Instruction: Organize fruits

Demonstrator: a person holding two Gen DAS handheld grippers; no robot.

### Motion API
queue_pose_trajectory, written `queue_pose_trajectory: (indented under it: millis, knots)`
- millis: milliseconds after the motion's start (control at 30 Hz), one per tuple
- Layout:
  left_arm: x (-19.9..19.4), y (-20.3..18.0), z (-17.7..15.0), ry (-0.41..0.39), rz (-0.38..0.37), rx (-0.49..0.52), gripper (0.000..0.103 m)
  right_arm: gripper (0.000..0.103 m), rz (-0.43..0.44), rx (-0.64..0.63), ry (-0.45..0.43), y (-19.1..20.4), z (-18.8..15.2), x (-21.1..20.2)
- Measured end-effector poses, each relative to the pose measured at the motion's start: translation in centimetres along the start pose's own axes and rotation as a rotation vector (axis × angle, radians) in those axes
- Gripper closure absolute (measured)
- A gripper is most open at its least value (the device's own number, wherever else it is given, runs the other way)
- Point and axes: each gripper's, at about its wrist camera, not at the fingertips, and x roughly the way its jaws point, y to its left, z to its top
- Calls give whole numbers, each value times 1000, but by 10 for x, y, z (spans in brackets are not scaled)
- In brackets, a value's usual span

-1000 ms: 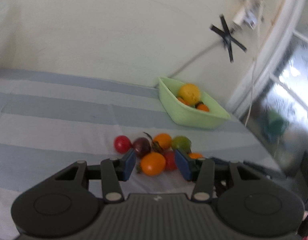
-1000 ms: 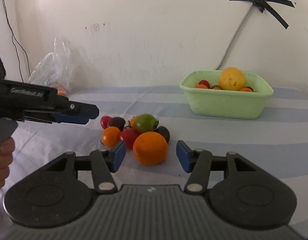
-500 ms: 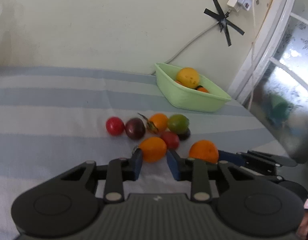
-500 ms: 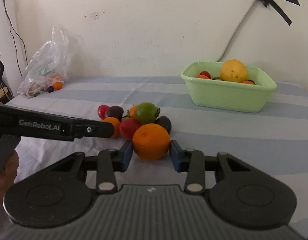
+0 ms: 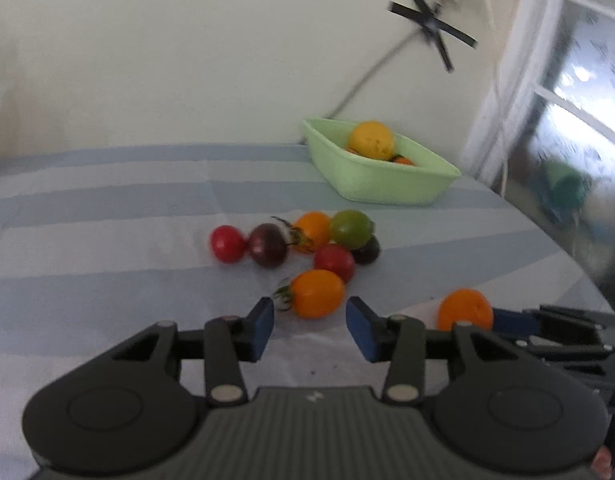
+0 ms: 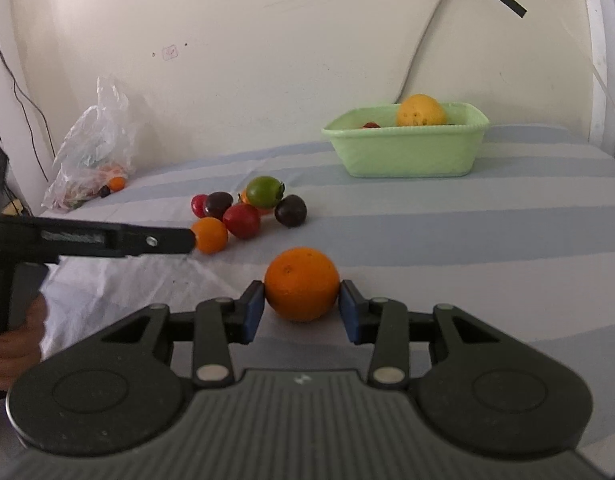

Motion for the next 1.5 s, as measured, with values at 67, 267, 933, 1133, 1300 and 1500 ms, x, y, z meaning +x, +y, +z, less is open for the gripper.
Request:
queue_pose_trajectory:
  millis: [67,267,933,1133,1300,1500]
  knots:
    - [5,-6,1,-1,13,40,53,59,11,16,-1,-3,0,1]
    - [15,-18,-1,-24,71,96,67,59,10,24,-3,-2,-1,0]
    - [-34,-54,-49,-17,-10,117,68,42,-46,-18,-18,6,-5,-4]
    - [-36,-52,-45,-4,-56,82,68,62,-42,-65,-11,8,1,1]
    - [-35,-51,-20,10,-170,6,68,63,81,66,26,-13,5,-9]
    - [-5,-50,50,-24,-255,-91,68,82,111,224,-25,-63,46,-24]
